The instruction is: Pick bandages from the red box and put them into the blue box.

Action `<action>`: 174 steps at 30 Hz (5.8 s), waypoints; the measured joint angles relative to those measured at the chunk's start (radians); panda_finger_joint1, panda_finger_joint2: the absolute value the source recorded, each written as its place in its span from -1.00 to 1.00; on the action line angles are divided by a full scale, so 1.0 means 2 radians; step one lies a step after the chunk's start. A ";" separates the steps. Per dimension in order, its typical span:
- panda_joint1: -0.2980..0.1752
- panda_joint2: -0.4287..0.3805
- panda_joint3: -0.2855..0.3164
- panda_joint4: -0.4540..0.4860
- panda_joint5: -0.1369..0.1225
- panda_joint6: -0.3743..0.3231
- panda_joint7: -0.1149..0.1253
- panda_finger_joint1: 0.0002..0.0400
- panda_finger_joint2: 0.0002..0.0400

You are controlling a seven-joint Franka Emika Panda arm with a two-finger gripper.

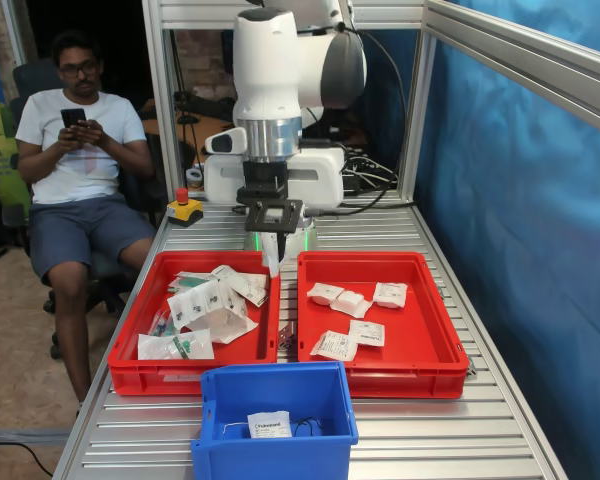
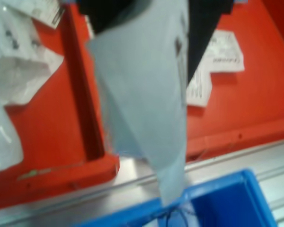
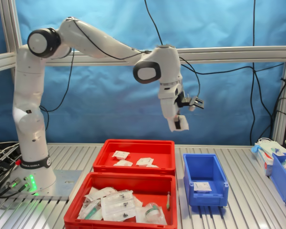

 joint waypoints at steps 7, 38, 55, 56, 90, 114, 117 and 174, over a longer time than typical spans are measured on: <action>0.000 0.067 -0.002 0.044 0.007 0.029 0.000 -0.72 -0.72; -0.042 0.188 -0.003 0.169 0.055 0.049 0.000 -0.72 -0.72; -0.052 0.200 -0.003 0.183 0.059 0.050 0.000 -0.72 -0.72; -0.053 0.200 -0.003 0.183 0.059 0.050 0.000 -0.72 -0.72; -0.053 0.202 -0.003 0.195 0.059 0.045 0.000 0.59 0.59; -0.015 0.146 -0.006 0.137 0.059 -0.040 0.000 1.00 1.00; -0.003 0.129 -0.007 0.115 0.059 -0.041 0.000 1.00 1.00; -0.135 -0.051 0.201 -0.020 -0.041 -0.046 0.000 1.00 1.00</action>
